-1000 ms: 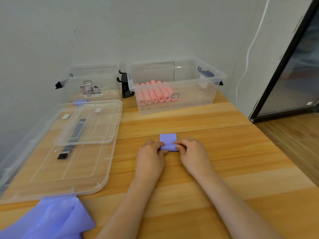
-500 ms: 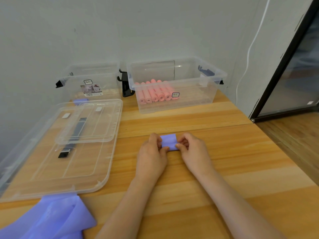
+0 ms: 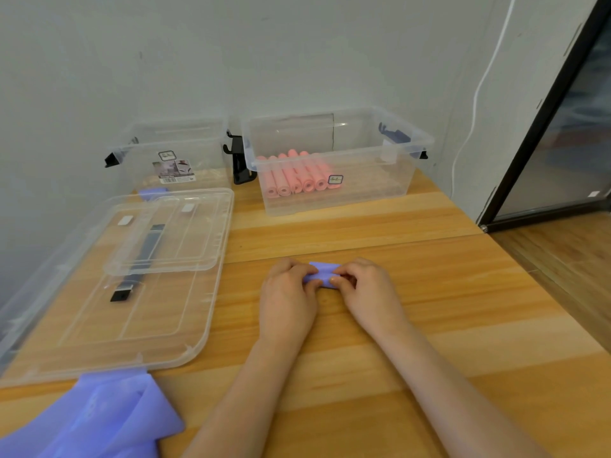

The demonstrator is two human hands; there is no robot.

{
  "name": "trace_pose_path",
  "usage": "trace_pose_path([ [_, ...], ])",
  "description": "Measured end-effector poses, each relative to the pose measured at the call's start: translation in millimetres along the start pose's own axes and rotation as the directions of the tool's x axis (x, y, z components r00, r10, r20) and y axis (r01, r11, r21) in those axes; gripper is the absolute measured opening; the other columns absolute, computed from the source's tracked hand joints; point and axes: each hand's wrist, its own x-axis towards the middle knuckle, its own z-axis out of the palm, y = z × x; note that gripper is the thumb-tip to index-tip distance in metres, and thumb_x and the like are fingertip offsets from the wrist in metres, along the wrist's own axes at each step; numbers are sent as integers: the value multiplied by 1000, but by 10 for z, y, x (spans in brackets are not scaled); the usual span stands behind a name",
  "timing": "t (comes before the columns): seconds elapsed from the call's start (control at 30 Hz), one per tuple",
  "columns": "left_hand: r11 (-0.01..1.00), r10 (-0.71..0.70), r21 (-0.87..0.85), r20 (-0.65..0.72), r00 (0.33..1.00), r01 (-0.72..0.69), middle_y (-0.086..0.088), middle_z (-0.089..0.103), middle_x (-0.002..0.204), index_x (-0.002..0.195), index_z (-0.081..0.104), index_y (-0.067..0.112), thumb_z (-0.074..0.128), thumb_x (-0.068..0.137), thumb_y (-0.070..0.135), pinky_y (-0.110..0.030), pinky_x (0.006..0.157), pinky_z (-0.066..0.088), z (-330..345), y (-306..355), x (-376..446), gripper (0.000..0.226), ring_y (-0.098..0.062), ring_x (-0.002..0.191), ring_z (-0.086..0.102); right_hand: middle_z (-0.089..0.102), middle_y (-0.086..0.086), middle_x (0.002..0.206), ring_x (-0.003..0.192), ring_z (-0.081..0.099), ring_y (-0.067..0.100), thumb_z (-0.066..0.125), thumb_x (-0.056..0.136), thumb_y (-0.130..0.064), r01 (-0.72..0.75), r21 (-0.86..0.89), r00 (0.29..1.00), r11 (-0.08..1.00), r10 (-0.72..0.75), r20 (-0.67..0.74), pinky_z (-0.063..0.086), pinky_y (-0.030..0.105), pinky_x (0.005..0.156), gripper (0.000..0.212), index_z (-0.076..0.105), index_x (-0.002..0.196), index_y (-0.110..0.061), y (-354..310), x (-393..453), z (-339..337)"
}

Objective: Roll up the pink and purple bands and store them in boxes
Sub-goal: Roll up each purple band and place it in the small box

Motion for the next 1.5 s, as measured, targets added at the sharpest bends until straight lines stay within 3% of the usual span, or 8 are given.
trace_pose_path([
  [0.17, 999, -27, -17, 0, 1000, 27, -10, 60, 86, 92, 73, 5, 66, 77, 5, -37, 76, 48, 2, 1, 4, 16, -30, 83, 57, 54, -1, 81, 62, 44, -5, 73, 72, -4, 25, 62, 999, 998, -27, 27, 33, 3, 62, 17, 67, 88, -5, -23, -25, -29],
  [0.33, 991, 65, 113, 51, 997, -70, -13, 59, 91, 97, 71, 7, 58, 72, 15, -43, 68, 47, 20, 9, -19, 29, -35, 80, 54, 62, 14, 92, 85, 57, 28, 64, 83, -8, -38, -26, 999, 999, 38, -17, 32, 20, 69, 14, 69, 92, 1, -9, 6, 0],
  [0.63, 975, 49, 208, 107, 993, -71, -10, 61, 103, 115, 62, 6, 51, 77, 8, -39, 71, 44, -15, 42, -12, 40, -33, 93, 57, 60, 11, 82, 79, 59, 31, 69, 74, -1, 39, -53, 998, 998, -42, -44, 44, 32, 74, 8, 69, 82, -2, -13, -26, 22],
  [0.87, 932, 130, 319, 153, 980, -174, -5, 70, 91, 96, 71, 10, 27, 65, 19, -35, 59, 51, -20, 88, -30, 54, -28, 82, 66, 61, 13, 82, 78, 56, 34, 52, 76, -16, 37, -170, 995, 985, -51, -80, 49, 39, 73, 26, 72, 87, -4, 20, -9, 59],
  [1.07, 926, -16, 361, 328, 944, -109, 0, 30, 149, 143, 32, 18, 1, 76, 34, -38, 104, 27, -13, 120, -61, 75, -23, 137, 24, 44, 0, 140, 128, 37, 23, 48, 92, -21, 142, -329, 989, 934, -121, 84, 32, 35, 98, 43, 48, 134, -17, 31, -10, 78],
  [1.17, 928, 3, 354, 310, 951, -118, 4, 12, 155, 148, 16, 22, 20, 95, 31, -35, 109, 16, 17, 115, -62, 53, -19, 140, 11, 46, -8, 139, 129, 37, 15, 37, 95, -21, 113, -300, 991, 947, -83, 109, 30, 29, 96, 42, 46, 135, -23, 60, 22, 84],
  [1.3, 997, -3, 72, 116, 993, -6, -13, 46, 137, 136, 41, 5, 45, 90, 16, -35, 101, 31, 9, 83, -32, 48, -30, 124, 42, 66, 9, 114, 107, 57, 29, 37, 83, -14, 78, -130, 996, 988, -70, 63, 42, 37, 92, 43, 65, 115, -9, 19, 35, 58],
  [1.5, 835, -428, -356, 61, 902, 421, -7, 66, 111, 116, 62, 4, 58, 89, 11, -15, 81, 37, -187, 228, -124, 28, -17, 101, 61, 67, 11, 106, 100, 61, 24, 57, 78, 12, -23, 176, 996, 984, 38, -85, 33, 5, 85, 33, 67, 107, 0, -79, -101, -104],
])
